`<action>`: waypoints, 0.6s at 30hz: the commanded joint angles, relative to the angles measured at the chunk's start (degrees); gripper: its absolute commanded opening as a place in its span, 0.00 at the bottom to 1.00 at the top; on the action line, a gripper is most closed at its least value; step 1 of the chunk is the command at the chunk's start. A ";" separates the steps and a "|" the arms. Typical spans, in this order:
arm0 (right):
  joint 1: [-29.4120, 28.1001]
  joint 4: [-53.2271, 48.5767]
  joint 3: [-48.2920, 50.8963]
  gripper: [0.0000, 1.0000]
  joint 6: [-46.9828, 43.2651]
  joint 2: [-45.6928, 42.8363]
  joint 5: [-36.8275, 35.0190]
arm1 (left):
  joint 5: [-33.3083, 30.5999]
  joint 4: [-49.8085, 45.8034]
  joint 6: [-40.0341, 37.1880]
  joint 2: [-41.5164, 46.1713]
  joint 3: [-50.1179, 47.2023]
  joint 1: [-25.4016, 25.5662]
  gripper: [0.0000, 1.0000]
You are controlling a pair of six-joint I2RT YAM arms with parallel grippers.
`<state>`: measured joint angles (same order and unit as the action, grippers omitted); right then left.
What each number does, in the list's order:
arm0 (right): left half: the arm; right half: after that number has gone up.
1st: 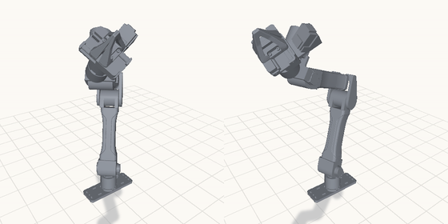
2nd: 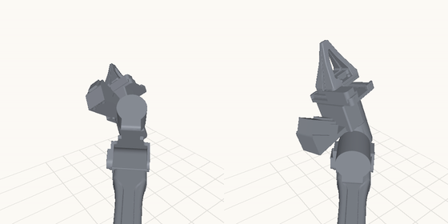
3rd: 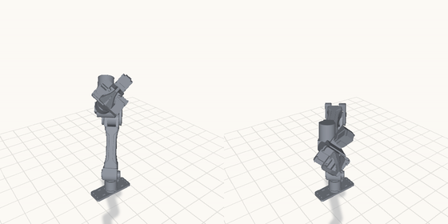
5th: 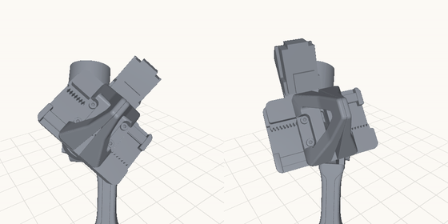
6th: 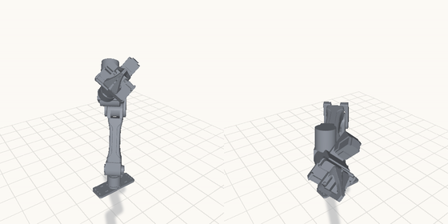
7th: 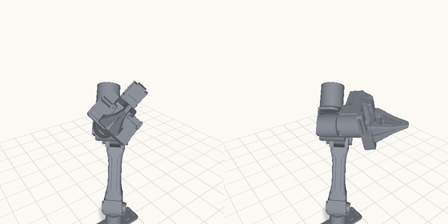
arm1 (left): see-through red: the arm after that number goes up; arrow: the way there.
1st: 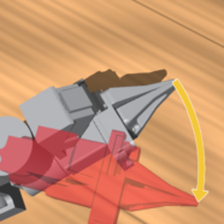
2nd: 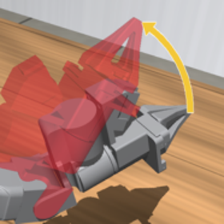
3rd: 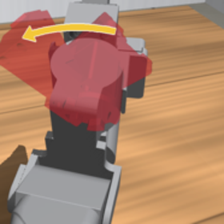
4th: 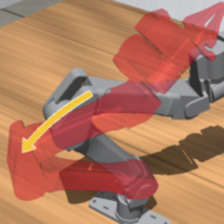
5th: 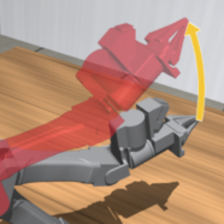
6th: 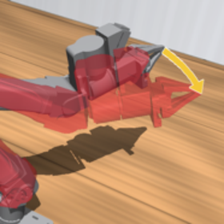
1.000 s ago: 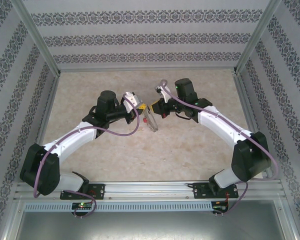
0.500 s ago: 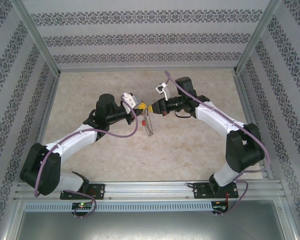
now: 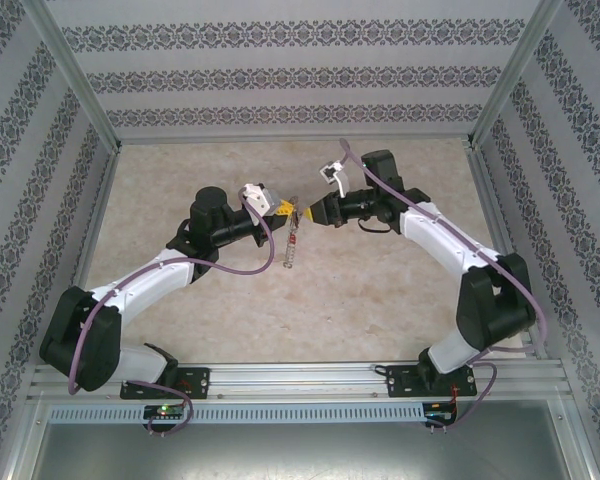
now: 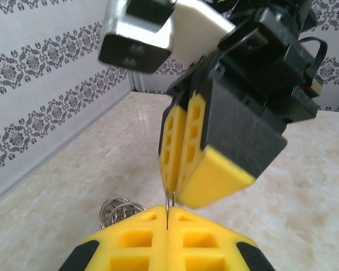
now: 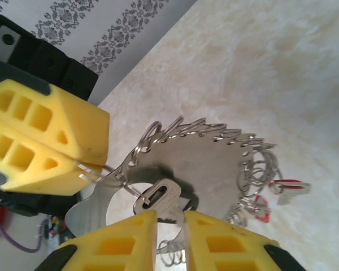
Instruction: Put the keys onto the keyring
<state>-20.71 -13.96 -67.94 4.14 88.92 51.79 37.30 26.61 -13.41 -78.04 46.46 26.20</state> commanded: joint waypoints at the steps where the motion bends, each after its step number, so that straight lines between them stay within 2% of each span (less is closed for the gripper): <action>1: 0.32 -2.34 1.71 0.22 -9.81 -5.30 -2.42 | 2.72 5.70 2.22 1.91 0.39 0.57 0.00; 5: 0.14 -1.80 3.83 0.22 -18.20 -9.02 -6.13 | 3.58 6.69 3.38 2.43 0.00 0.50 0.00; 12: -1.39 -1.20 2.21 0.23 -32.43 -9.20 -5.39 | 6.43 6.51 3.83 2.30 0.37 0.61 0.00; 18: -1.75 -0.78 0.16 0.21 -41.36 -6.60 0.61 | 8.18 6.33 3.70 1.76 1.01 0.53 0.00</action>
<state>-22.02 -14.83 -65.25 -28.75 80.79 47.81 42.50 28.80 -10.66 -77.43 46.46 26.20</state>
